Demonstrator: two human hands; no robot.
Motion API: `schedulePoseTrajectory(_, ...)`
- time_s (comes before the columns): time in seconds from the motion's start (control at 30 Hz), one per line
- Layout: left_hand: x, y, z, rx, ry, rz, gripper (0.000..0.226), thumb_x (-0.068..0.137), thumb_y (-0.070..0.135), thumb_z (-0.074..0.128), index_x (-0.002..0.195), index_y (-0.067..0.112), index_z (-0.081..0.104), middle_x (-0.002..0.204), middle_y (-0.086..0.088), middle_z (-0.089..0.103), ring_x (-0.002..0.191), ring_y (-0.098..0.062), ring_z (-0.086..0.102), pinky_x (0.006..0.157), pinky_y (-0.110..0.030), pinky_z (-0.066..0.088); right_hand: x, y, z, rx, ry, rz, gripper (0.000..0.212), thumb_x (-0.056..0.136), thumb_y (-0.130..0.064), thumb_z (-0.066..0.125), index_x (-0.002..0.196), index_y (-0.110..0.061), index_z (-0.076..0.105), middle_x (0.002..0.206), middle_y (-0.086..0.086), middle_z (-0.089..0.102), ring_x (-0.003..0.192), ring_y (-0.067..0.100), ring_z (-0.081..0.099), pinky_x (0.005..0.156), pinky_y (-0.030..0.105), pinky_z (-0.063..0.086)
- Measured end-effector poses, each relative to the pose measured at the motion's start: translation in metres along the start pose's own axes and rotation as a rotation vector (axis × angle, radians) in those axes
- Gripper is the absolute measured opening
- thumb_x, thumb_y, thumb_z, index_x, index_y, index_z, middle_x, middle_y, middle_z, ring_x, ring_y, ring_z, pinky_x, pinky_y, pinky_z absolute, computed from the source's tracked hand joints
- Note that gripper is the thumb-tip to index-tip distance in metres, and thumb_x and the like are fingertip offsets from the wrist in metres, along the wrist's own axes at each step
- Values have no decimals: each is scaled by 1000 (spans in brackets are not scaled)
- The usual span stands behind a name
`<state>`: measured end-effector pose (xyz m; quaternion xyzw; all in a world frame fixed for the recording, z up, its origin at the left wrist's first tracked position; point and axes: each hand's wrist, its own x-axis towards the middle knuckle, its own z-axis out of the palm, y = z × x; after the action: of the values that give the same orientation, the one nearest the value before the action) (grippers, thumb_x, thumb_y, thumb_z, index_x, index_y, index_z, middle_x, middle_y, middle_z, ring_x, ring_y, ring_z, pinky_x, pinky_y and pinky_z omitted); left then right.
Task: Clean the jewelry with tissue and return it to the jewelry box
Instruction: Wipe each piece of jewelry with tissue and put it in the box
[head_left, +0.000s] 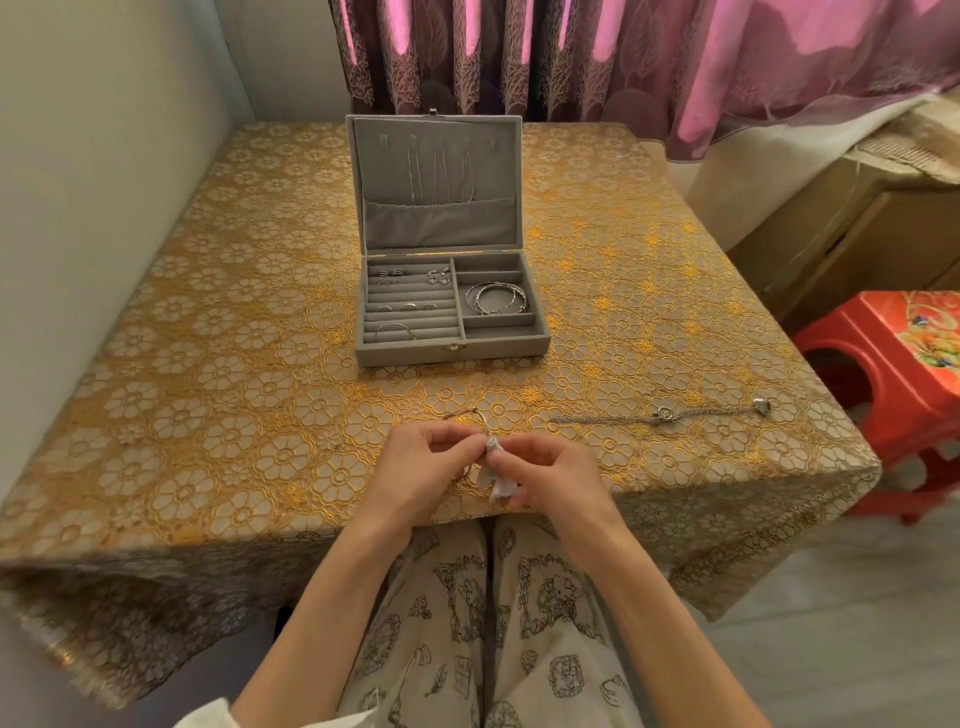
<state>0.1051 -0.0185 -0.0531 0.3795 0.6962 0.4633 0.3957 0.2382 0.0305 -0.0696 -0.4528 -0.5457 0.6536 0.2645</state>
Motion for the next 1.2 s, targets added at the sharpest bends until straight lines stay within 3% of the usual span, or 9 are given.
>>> schedulePoseTrajectory(0.17,-1,-1,-1,14,-19,6,7,81,13,69,87,13,72,77,5,70,62,9,60,58,-5,44,4,-6,-4,-82,-79,8,12,81,-16,68,86,-5,69,81,15,70,58,10,57,52,18,45)
schedulePoseTrajectory(0.3,-3,-5,0,29,-10,11,7,81,16,68,83,23,71,82,7,71,71,7,62,62,-5,46,5,-3,-8,-80,-118,-37,8,83,-11,65,85,-4,70,73,7,68,58,6,58,54,16,44)
schedulePoseTrajectory(0.6,-1,2,0,28,-38,-38,4,83,15,66,84,18,69,79,6,68,60,14,58,55,-1,41,8,-3,-10,-130,-134,-33,6,83,-14,66,78,-16,69,78,9,70,63,11,58,57,21,46)
schedulePoseTrajectory(0.73,1,2,-1,27,-57,-33,7,85,14,64,82,20,67,78,5,68,59,13,58,56,-2,42,11,-2,-13,-159,-178,-24,8,87,-14,61,89,-12,68,83,10,69,67,13,59,55,18,46)
schedulePoseTrajectory(0.83,5,9,-6,-23,-51,-15,7,86,14,61,84,18,66,76,3,67,59,10,57,57,-5,43,17,-9,-22,-135,-191,-41,9,87,-13,61,90,-8,67,79,10,66,60,12,56,52,18,45)
schedulePoseTrajectory(0.9,12,18,-11,-16,-37,51,7,86,13,61,86,18,66,77,3,68,63,8,59,60,-5,44,25,-15,-31,-101,-153,-83,8,87,-11,60,89,-7,67,74,7,66,58,10,55,52,17,44)
schedulePoseTrajectory(1.07,52,48,-17,283,-16,280,7,87,18,62,87,24,65,84,3,68,78,-7,62,70,-15,49,68,-30,-55,-192,121,-215,8,88,-9,58,84,-11,65,69,0,62,57,5,53,50,12,41)
schedulePoseTrajectory(1.2,99,67,-12,535,27,439,8,88,15,61,91,17,68,80,8,64,71,3,55,63,-3,42,114,-38,-75,-444,345,-317,12,90,-16,57,94,-8,65,80,0,62,72,11,56,62,14,42)
